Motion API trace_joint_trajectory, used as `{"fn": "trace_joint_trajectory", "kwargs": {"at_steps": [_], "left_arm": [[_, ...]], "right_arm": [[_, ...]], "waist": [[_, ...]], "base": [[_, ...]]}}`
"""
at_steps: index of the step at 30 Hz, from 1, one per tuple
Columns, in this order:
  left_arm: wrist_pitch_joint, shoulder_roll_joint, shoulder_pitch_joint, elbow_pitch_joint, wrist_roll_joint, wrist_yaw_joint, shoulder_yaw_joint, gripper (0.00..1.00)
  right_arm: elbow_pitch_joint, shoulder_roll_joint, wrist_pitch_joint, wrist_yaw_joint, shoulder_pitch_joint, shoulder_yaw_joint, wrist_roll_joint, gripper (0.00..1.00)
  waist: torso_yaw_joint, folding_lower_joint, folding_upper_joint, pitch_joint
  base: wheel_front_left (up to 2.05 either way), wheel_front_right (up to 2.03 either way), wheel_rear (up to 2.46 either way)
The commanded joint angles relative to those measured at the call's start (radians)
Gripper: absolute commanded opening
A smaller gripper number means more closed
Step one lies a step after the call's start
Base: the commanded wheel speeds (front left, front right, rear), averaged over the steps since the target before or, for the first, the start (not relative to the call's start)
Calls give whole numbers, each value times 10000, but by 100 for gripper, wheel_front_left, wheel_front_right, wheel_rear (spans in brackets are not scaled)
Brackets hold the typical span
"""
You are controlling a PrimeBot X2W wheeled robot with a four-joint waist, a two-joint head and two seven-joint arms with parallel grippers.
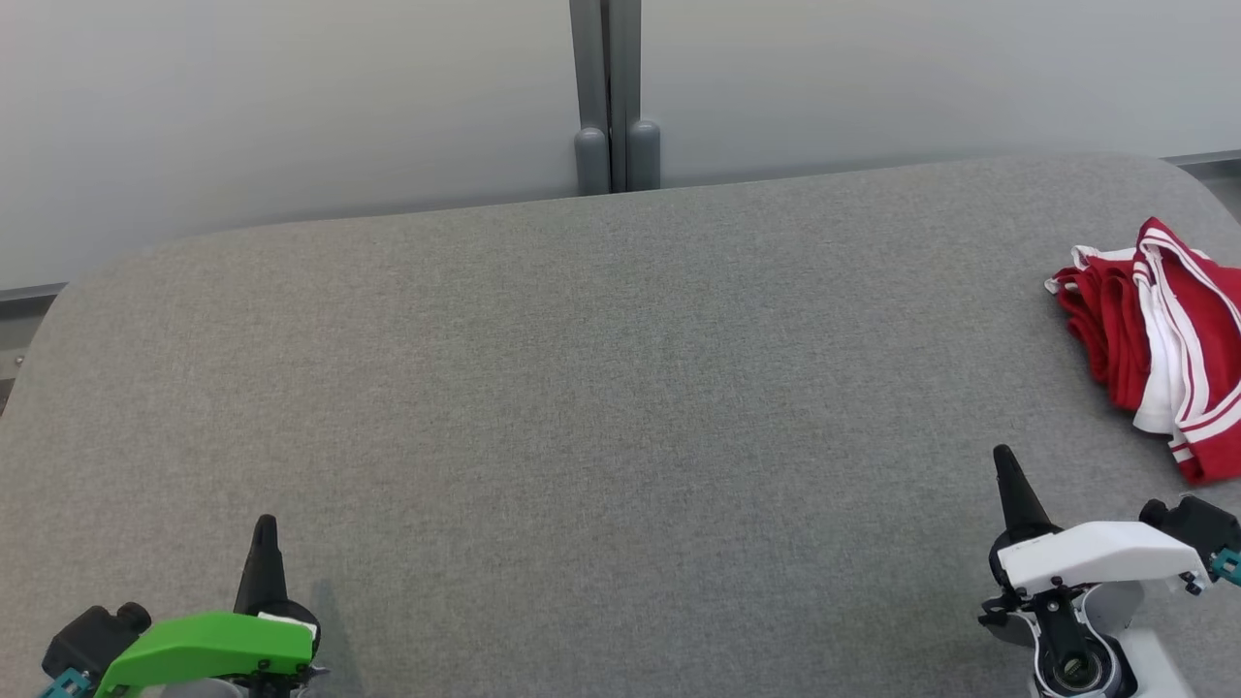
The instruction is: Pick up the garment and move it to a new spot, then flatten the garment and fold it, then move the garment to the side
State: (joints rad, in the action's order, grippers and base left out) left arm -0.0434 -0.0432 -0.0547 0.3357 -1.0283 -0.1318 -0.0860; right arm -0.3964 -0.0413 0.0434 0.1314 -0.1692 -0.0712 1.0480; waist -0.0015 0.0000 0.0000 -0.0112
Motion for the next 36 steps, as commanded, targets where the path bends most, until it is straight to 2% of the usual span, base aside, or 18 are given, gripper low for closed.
{"fn": "trace_joint_trajectory", "kwargs": {"at_steps": [1, 36], "left_arm": [[93, -75, -286, -157, -400, 9, -44, 0], [964, -93, -490, -619, -3576, 14, -202, 0]], "right_arm": [[217, -67, -107, -5, 45, -51, 387, 0], [1003, -95, -984, -8, 400, -286, 3457, 0]], "waist": [[1, 0, 0, 3], [8, 0, 0, 42]], "base": [[0, 0, 0], [0, 0, 0]]}}
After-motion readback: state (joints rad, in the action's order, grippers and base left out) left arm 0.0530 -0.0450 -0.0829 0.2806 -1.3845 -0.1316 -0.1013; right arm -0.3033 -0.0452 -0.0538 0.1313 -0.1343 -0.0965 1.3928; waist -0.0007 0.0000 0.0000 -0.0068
